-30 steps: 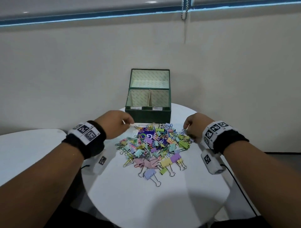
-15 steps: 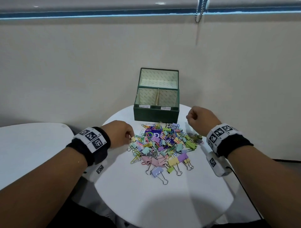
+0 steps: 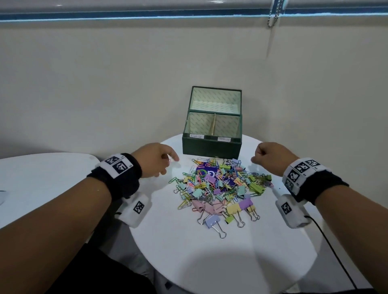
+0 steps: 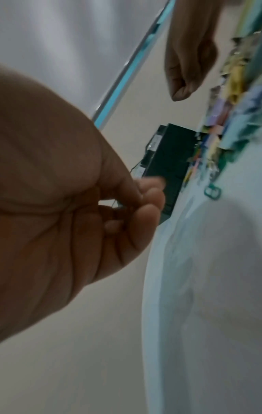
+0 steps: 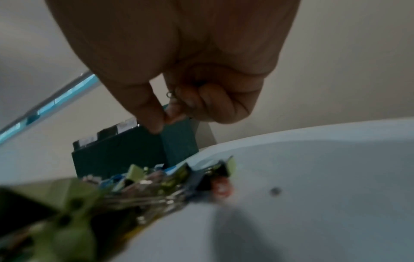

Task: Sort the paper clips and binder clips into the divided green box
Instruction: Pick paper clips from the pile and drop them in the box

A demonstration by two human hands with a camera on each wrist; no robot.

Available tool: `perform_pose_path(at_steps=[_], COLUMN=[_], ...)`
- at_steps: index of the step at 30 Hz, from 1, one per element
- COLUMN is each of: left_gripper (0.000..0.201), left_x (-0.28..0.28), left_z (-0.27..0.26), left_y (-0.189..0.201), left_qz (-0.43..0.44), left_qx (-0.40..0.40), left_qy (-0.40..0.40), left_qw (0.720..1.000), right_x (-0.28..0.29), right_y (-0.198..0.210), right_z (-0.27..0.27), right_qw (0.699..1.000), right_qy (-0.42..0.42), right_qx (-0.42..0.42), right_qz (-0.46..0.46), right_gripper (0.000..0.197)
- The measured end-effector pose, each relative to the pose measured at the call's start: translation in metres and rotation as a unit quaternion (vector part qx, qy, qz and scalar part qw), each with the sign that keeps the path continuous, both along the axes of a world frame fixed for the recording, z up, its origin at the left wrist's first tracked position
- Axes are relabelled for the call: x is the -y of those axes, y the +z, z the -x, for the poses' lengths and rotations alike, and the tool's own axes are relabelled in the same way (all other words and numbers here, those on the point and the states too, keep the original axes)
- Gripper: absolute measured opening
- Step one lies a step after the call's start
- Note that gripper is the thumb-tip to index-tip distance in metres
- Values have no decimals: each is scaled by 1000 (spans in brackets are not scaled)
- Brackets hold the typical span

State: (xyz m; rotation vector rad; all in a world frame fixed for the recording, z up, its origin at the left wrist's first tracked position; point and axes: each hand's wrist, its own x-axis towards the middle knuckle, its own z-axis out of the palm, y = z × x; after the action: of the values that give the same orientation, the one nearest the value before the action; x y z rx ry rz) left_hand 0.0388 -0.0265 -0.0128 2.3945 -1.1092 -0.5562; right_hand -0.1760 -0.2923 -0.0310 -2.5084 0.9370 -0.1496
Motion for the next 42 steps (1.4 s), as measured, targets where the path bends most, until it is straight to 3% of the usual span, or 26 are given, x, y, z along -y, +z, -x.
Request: perform_pose_path(at_steps=[3,5,7,9,12,15,17,20,22,25,28,32,34,38,42], left_gripper=[29,19,22,30,16,7,6,7,8,11,16,21,19,15,9], left_x=[2,4,4,6,11,13,12,11,17,40,75,114,125,134,135], left_z=[5,10,14,19,27,28,26,20,16,14,15,14,14,10,10], left_y=[2,1,-5,-10,-13,-13,-13,-3,13,39,51,48,45,40,40], left_qz=[-94,-154,-192,-193,-161,-155,-164,-161,-115,-4,74,96,101,100,118], left_qx=[56,133,187,207,215,203,185,153,108,61,70,53,35,0,-62], left_qy=[-54,-103,-135,-144,-149,-143,-141,-137,-117,-78,-48,-2,15,41,52], left_qw=[993,974,954,948,951,956,959,965,981,995,994,994,994,994,990], right_x=[3,0,-6,-9,-11,-10,-8,-5,-3,0,-2,-7,-8,-4,-5], right_y=[4,6,6,4,0,4,10,24,33,43,50,56,57,55,51], right_z=[2,3,3,0,-3,-5,-8,-14,-22,-39,-55,-76,-82,-88,-91], right_qw=[995,992,990,987,986,992,995,965,954,952,956,977,979,983,981], right_qy=[27,32,31,26,23,18,-9,-68,-83,-102,-118,-90,-94,-106,-119], right_qx=[-83,-110,-134,-151,-160,-126,-66,52,92,123,142,130,120,100,103], right_qz=[50,44,36,41,37,7,-76,-246,-272,-262,-228,-143,-134,-112,-114], right_gripper=[11,2,4,8,18,15,11,15,15,6,7,13,5,31,32])
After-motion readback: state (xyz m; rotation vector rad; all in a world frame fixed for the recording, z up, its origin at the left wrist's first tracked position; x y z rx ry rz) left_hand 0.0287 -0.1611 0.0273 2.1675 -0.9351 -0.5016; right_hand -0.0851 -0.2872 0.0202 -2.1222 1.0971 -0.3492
